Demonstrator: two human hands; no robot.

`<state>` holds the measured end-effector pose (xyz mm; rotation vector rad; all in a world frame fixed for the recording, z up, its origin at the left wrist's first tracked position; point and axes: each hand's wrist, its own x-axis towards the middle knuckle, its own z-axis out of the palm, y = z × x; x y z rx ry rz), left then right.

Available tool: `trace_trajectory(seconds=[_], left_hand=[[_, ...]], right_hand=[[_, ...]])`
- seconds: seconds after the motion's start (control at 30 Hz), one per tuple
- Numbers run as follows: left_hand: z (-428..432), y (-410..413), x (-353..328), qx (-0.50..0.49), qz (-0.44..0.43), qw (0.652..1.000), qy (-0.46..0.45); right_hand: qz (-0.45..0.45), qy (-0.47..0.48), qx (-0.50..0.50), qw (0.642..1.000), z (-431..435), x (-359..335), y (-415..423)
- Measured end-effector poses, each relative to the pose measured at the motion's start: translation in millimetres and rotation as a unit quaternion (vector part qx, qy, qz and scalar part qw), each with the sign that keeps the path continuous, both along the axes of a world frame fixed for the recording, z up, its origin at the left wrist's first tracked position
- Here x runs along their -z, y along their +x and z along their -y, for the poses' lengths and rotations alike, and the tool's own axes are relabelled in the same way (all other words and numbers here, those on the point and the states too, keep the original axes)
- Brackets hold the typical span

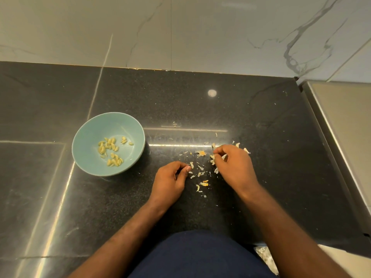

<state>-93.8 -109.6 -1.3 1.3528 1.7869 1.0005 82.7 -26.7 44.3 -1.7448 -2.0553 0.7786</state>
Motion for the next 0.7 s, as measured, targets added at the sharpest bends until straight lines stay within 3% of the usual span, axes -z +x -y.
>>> trace_trajectory(seconds=[0.17,0.33,0.53,0.7], left_hand=[[0.0,-0.2,0.6,0.006,-0.014,1.000,0.005],[-0.2,0.5,2.1,0.010,-0.015,1.000,0.003],[-0.2,0.0,0.7,0.011,-0.014,1.000,0.000],[0.8,0.2,0.8,-0.001,-0.013,1.000,-0.002]], right_hand=[[0.126,-0.019,-0.055,0.990,-15.5,3.1,3.7],[0.159,0.001,-0.085,0.984,-11.9,7.2,-2.6],[-0.001,-0.008,-0.028,1.000,-13.0,9.0,0.9],[-0.156,-0.034,0.100,0.982,-7.6,-1.9,15.8]])
